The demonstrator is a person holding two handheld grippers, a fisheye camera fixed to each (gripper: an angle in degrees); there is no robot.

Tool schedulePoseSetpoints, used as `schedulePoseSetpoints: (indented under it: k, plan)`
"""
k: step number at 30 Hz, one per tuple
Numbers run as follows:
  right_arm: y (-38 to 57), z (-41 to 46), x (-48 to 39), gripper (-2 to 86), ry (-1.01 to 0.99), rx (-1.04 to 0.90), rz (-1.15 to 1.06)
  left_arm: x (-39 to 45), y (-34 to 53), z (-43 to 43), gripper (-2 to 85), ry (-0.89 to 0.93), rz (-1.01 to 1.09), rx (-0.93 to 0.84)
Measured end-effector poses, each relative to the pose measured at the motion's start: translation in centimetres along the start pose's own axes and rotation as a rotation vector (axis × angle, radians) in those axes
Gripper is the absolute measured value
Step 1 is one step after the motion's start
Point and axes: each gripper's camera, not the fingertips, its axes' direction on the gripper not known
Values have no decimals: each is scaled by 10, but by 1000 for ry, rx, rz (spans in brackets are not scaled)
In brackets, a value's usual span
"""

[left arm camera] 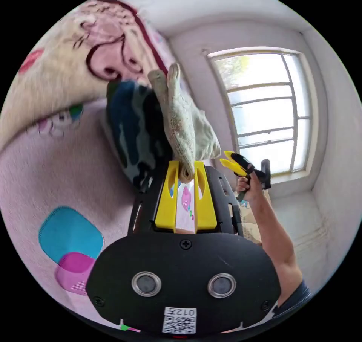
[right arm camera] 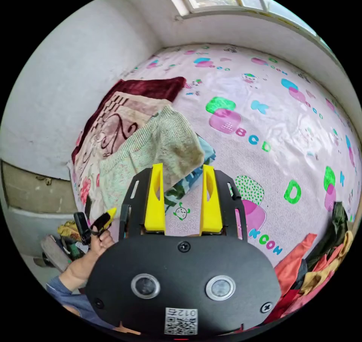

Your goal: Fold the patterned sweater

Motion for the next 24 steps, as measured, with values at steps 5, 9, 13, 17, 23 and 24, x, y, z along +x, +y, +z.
schedulePoseSetpoints:
  k: [5,9,13,17,23,24]
  plan:
    - [23,29,-16,79,49,90,-82,13,26,27,20,31,114,50]
    - [32,40,-46,52,-78,160,-196,53,42,16,9,-90,333,107]
    - [21,61,-88,28,-170,191,-279,113,32,15,5,-202,595,244]
    - [-3,97,-121,14,-163,177,-259,167,-40,79,4,-365,690,168]
    - [-30,151,-139,3,65,20,-231,170,-111,184,1,-703,654,-60]
    - [-37,153,-143,2,85,9,-226,173,-118,198,0,-726,668,-78]
